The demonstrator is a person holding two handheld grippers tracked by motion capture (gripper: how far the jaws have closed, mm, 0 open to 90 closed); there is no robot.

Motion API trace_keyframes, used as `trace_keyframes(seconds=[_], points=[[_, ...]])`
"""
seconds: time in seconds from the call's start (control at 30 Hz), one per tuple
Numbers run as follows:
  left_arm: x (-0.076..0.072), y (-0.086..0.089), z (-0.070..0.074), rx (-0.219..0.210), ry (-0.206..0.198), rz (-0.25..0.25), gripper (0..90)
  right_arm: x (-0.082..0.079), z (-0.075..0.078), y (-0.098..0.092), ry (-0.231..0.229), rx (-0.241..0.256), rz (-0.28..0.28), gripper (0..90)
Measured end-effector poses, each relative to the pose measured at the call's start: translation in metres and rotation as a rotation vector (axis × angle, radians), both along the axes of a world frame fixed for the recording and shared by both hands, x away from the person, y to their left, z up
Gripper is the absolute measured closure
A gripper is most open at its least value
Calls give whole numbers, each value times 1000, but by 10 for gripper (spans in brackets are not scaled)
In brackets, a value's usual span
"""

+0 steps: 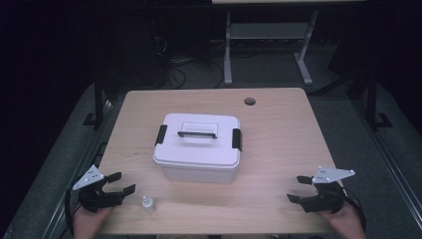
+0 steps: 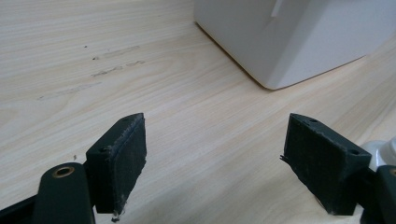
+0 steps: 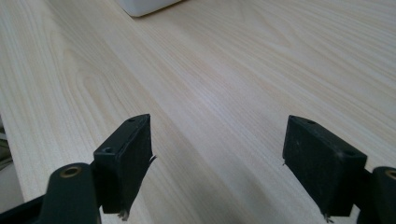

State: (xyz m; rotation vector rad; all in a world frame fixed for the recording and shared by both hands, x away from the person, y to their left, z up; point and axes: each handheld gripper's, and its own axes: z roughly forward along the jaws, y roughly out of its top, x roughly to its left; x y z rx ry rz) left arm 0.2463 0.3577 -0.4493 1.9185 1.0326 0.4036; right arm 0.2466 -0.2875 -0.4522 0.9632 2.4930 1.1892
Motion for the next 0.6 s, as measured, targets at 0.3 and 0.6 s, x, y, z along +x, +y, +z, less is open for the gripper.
trace_keyframes(seconds=[0.3,0.6], points=[[2,-2,-2,17,15,-16,199,9,11,6,2,-12,15,228],[2,-2,-2,16,18,-21,196,22,44,26,-9,-51,82,228]])
